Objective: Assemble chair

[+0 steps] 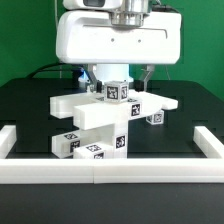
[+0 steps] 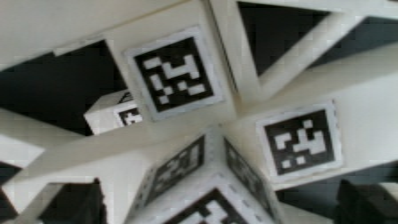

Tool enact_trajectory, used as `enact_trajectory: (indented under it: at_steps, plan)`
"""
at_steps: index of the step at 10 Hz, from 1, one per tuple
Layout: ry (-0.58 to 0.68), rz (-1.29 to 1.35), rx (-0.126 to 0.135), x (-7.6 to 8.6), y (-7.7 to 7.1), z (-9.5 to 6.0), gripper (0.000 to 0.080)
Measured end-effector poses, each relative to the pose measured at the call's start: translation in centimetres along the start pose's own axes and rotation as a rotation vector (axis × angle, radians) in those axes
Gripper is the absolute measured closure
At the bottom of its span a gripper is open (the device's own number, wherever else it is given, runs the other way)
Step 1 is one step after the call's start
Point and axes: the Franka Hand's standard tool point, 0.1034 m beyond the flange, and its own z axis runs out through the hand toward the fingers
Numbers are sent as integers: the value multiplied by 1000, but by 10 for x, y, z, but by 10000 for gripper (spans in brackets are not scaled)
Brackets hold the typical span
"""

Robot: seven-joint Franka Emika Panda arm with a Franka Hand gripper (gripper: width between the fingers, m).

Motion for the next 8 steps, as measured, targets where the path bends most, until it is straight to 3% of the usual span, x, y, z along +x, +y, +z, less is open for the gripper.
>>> enact_trajectory:
  at_steps: [5,8]
  plan:
    - [-15,-391,-15,-3,6,0,150]
    - [-15,-399,-15,-4,6,1,198]
